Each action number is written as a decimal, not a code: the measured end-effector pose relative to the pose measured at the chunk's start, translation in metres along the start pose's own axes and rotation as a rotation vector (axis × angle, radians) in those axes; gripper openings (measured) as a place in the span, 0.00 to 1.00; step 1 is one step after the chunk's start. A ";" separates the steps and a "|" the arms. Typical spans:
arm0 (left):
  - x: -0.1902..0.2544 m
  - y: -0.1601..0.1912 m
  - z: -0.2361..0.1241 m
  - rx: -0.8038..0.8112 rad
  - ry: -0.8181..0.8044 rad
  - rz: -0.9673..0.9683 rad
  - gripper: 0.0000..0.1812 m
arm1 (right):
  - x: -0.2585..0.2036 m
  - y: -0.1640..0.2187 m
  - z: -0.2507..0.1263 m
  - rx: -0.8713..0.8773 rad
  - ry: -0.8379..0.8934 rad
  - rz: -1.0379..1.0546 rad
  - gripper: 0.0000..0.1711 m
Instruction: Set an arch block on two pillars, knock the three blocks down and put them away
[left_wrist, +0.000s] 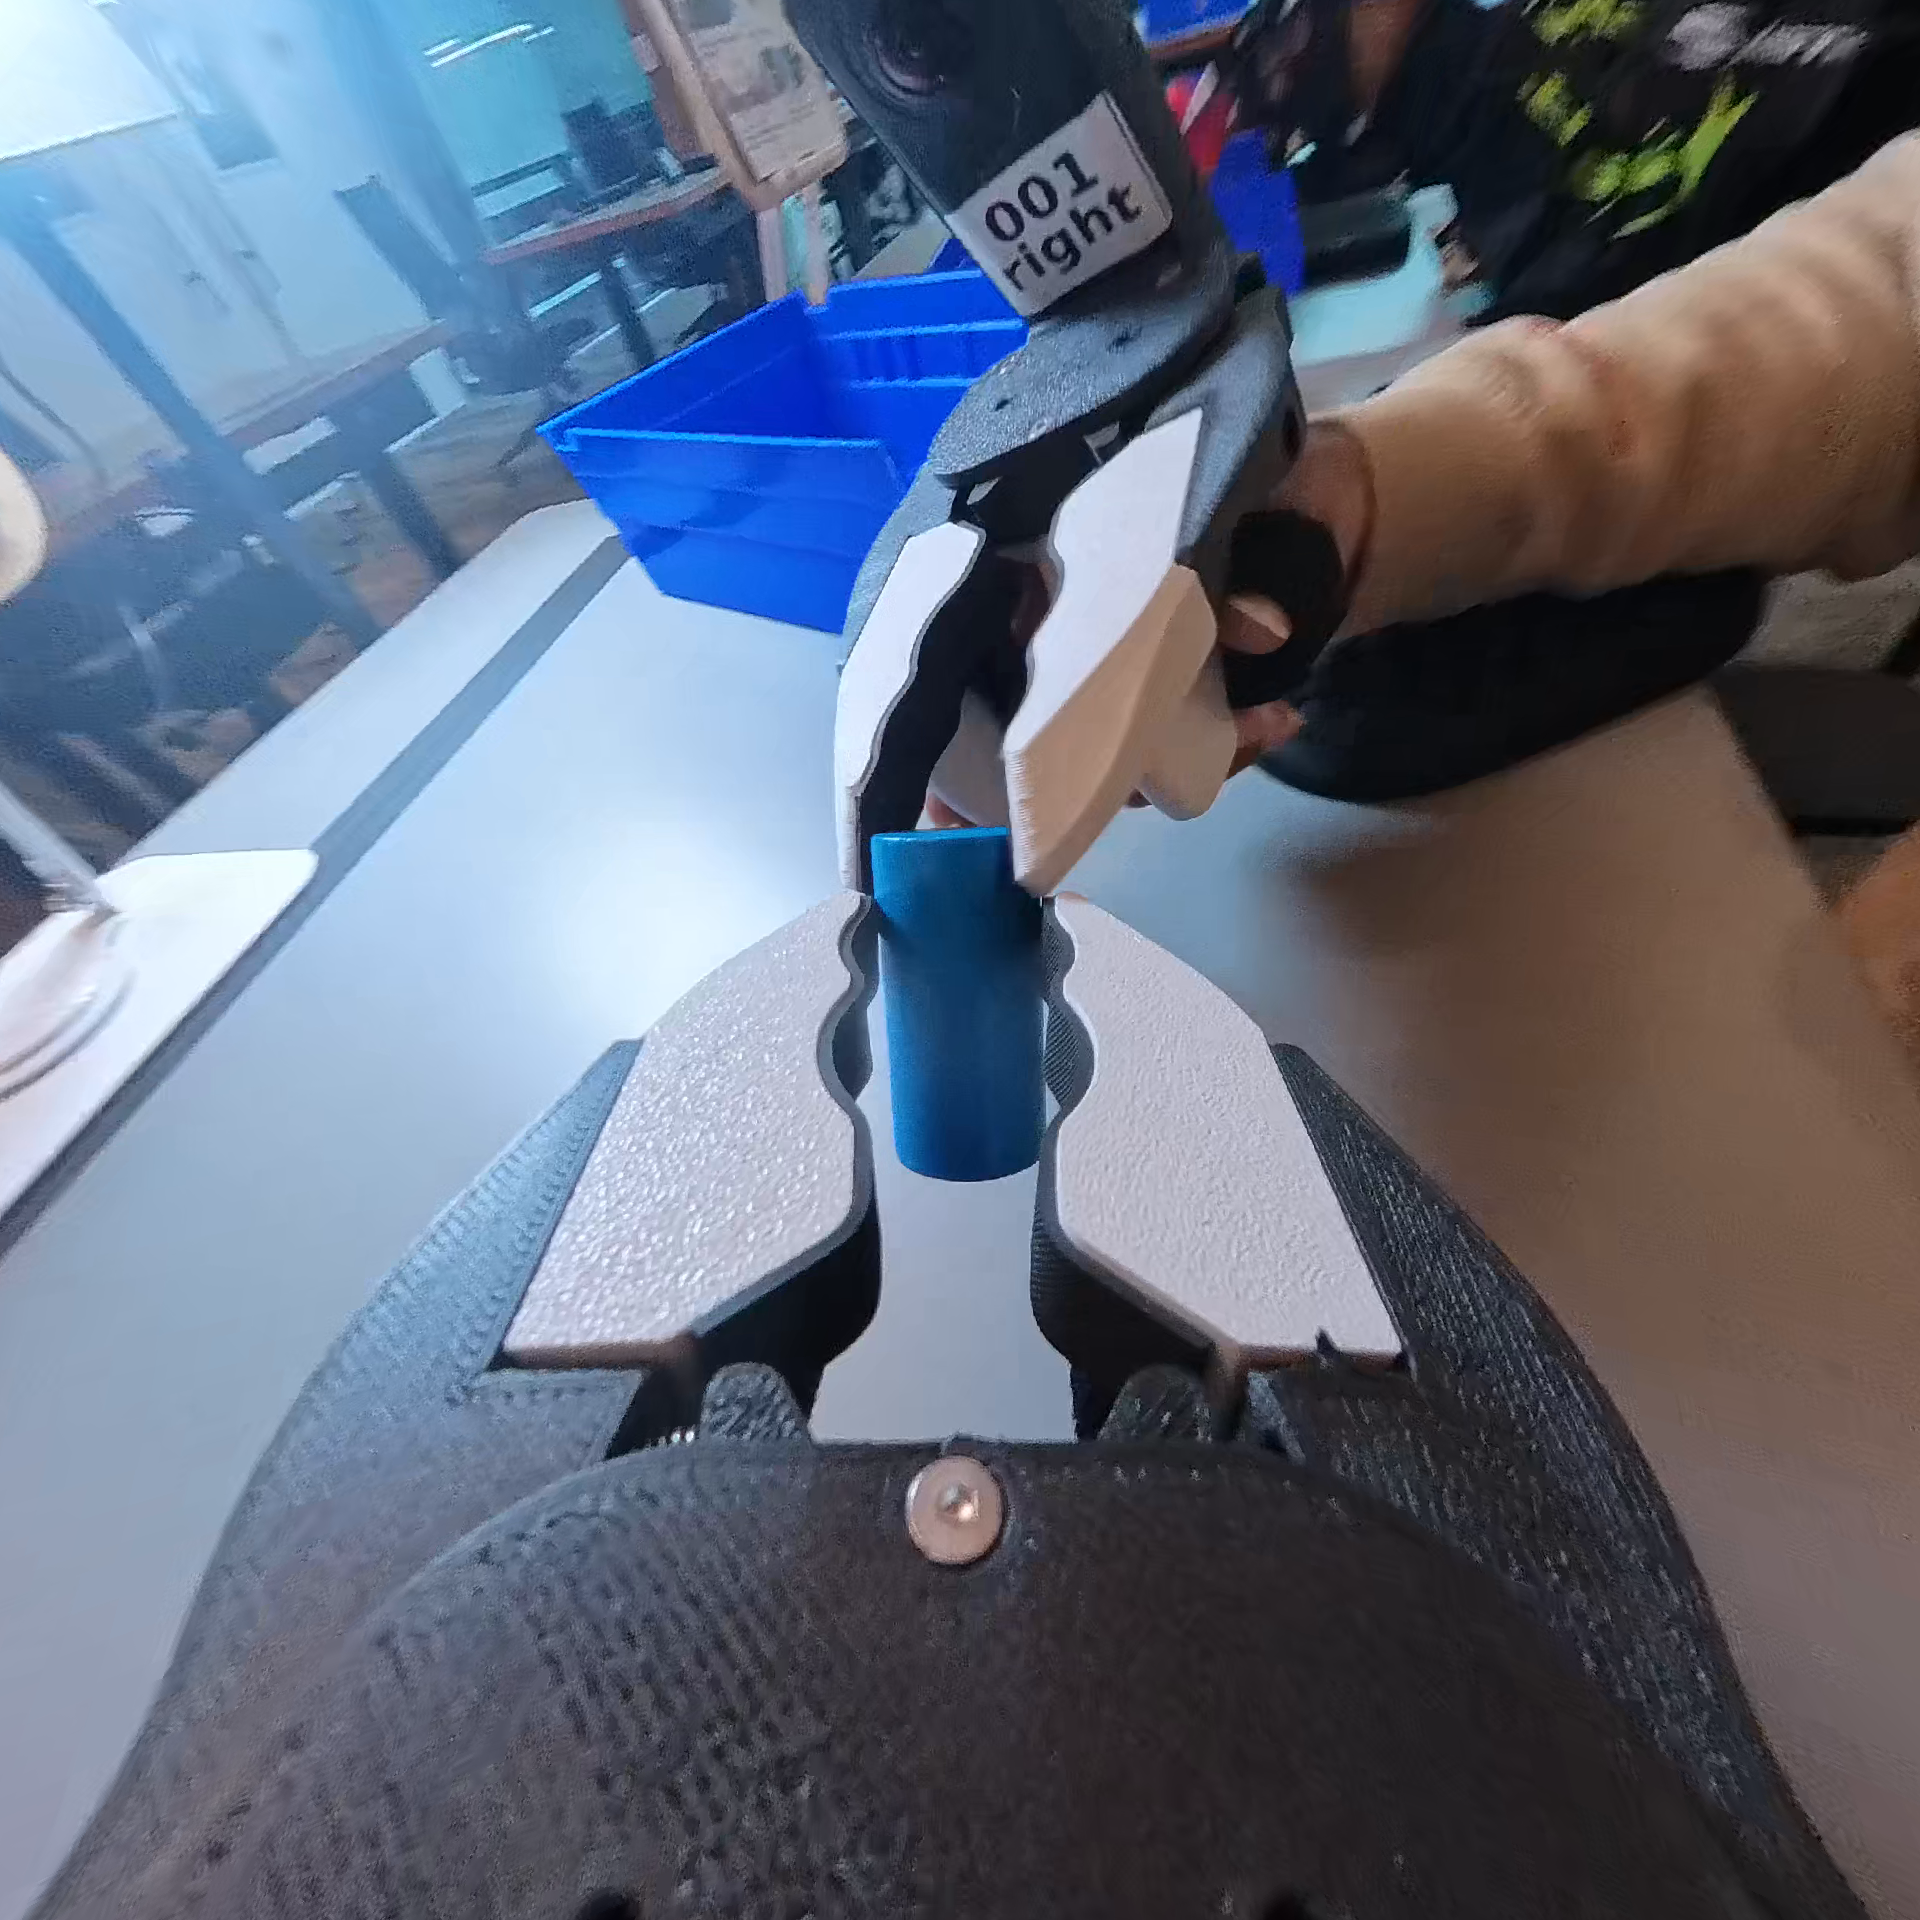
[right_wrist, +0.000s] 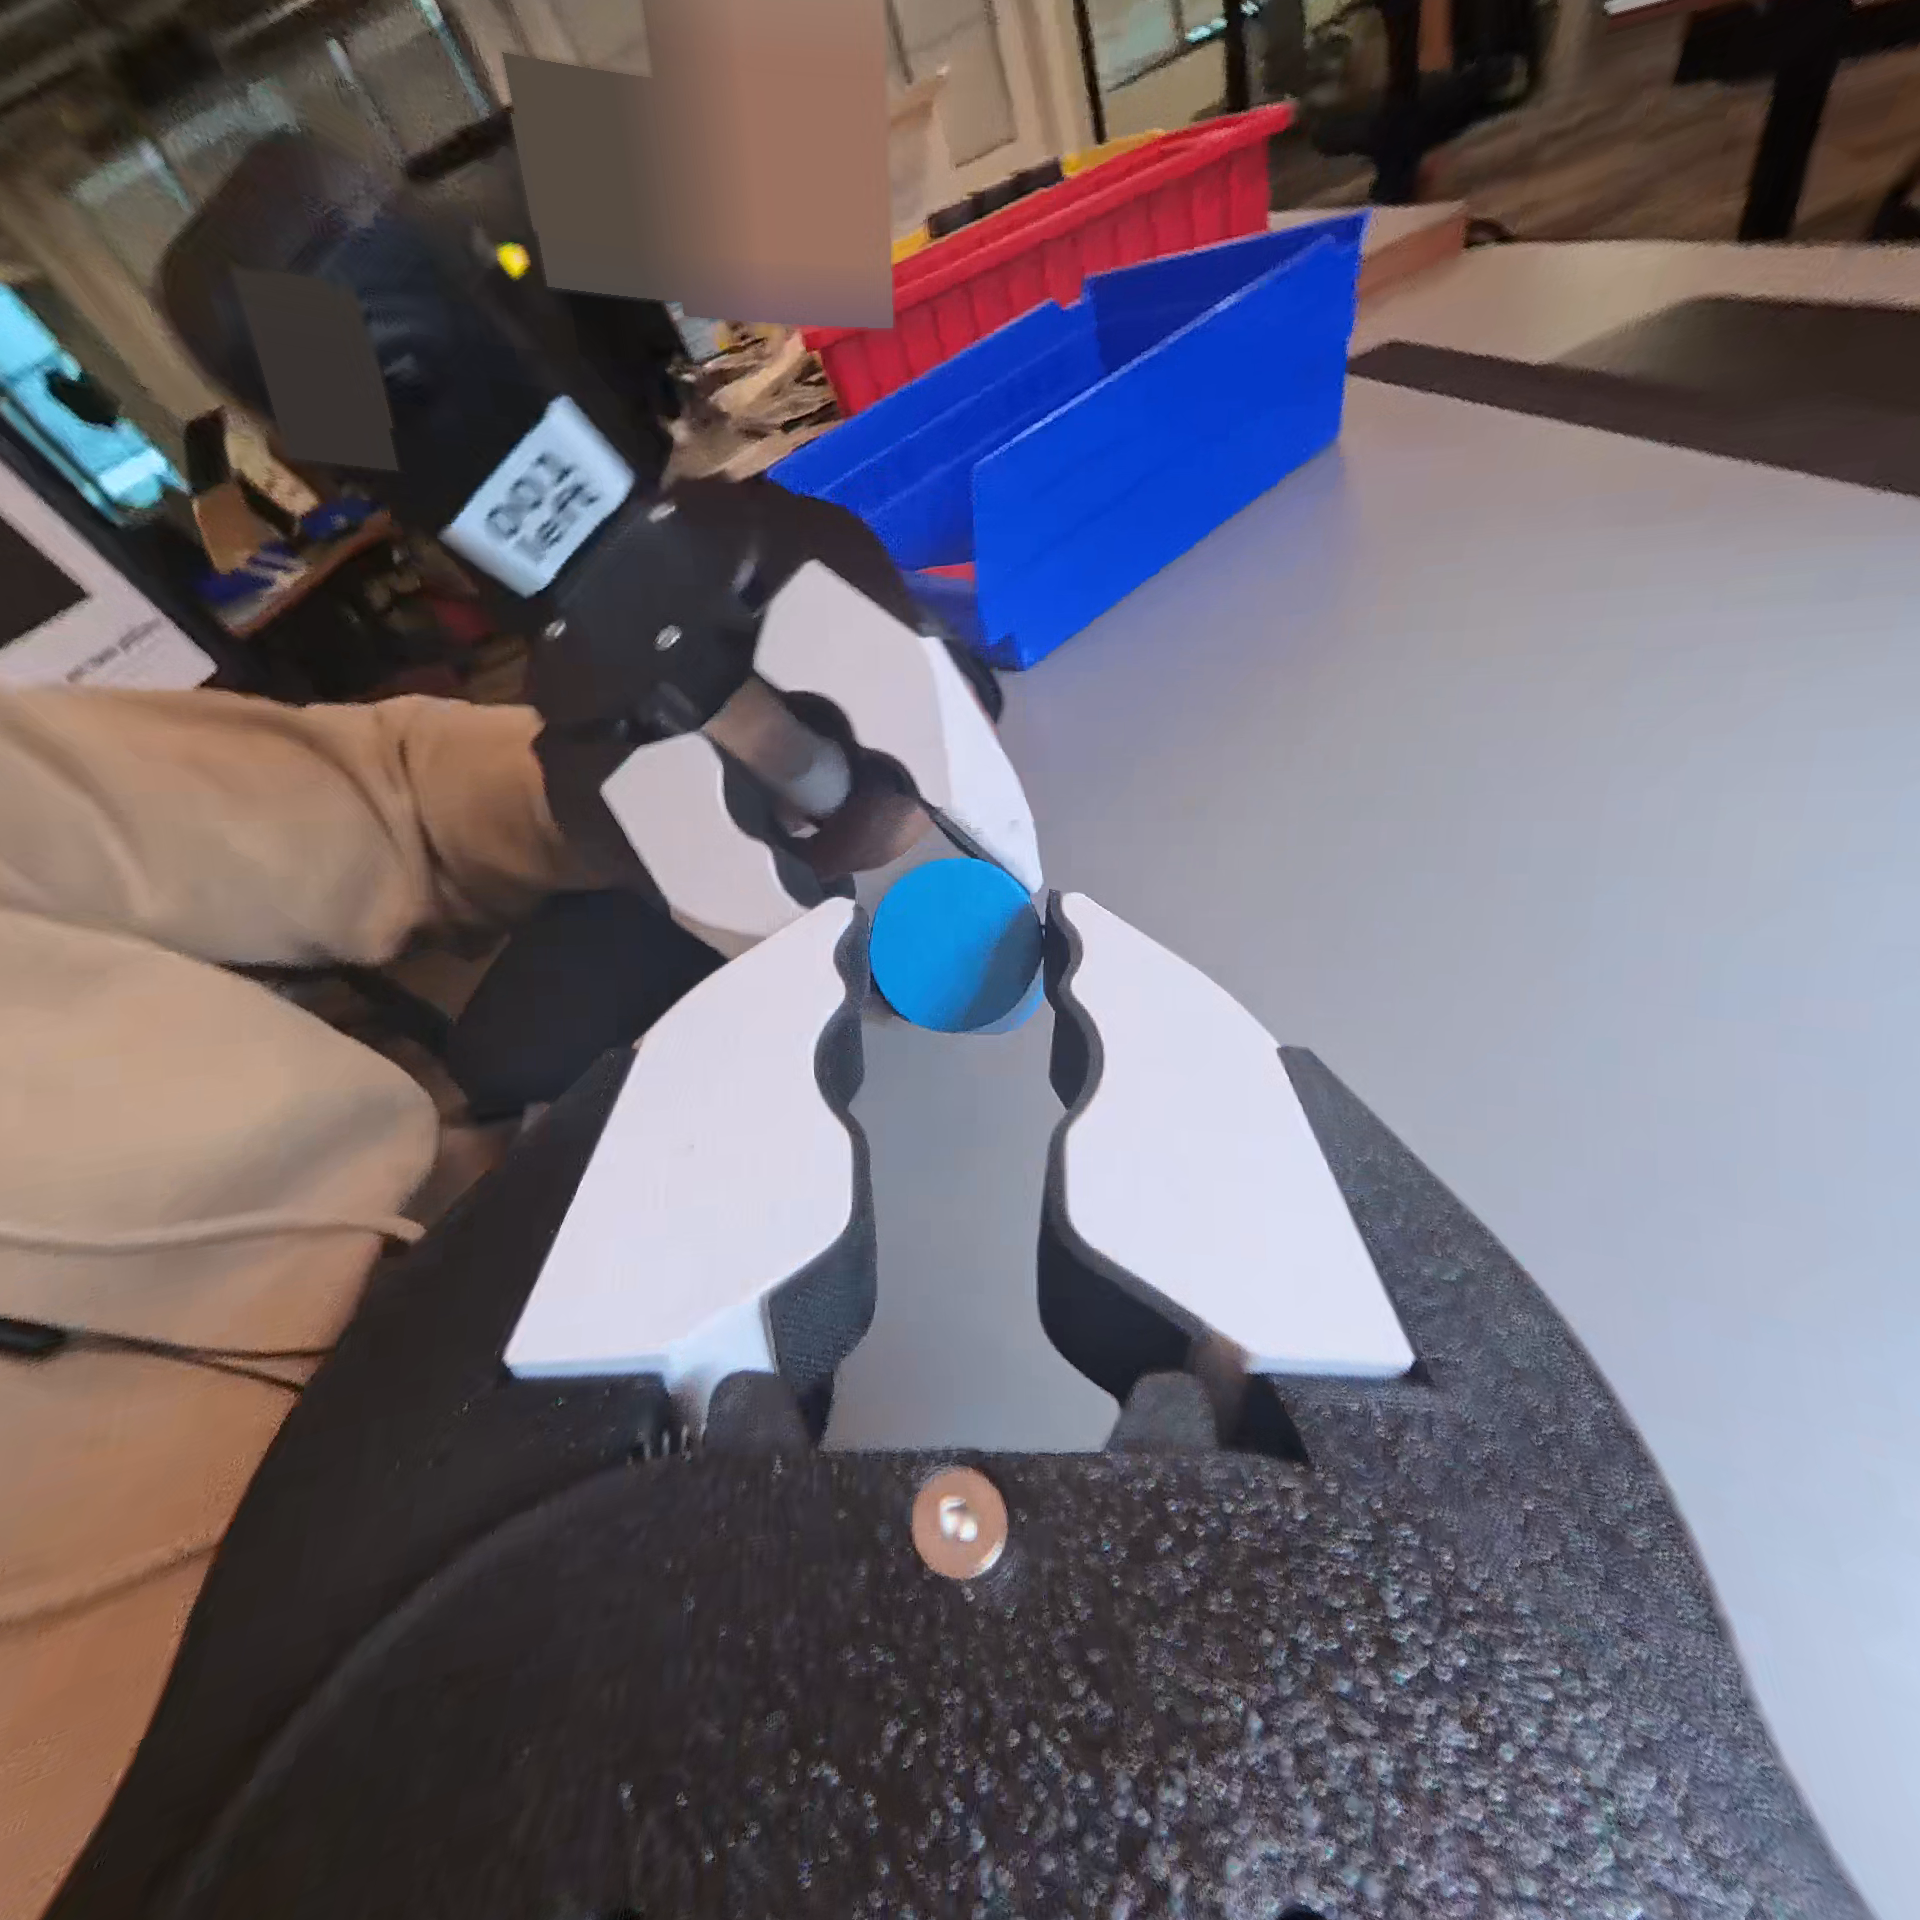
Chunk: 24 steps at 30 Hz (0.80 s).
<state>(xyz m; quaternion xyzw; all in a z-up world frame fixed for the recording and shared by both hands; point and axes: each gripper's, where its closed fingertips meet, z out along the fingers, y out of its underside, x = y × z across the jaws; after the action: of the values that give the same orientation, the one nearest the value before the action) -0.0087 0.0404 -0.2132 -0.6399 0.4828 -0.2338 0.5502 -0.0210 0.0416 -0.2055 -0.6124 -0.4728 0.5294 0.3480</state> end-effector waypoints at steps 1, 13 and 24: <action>-0.003 0.002 0.001 -0.025 -0.050 0.043 0.16 | 0.003 0.000 0.001 0.000 0.016 0.048 0.19; -0.030 -0.001 -0.010 0.046 -0.103 -0.118 0.17 | 0.060 0.000 -0.035 -0.255 0.332 -0.065 0.19; -0.092 0.043 -0.033 0.052 -0.269 -0.300 0.10 | 0.121 0.030 -0.047 -0.575 0.402 -0.059 0.19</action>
<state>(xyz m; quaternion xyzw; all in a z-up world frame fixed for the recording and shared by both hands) -0.0907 0.1086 -0.2224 -0.7159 0.2978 -0.2379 0.5850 0.0302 0.1501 -0.2626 -0.7636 -0.5419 0.2331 0.2626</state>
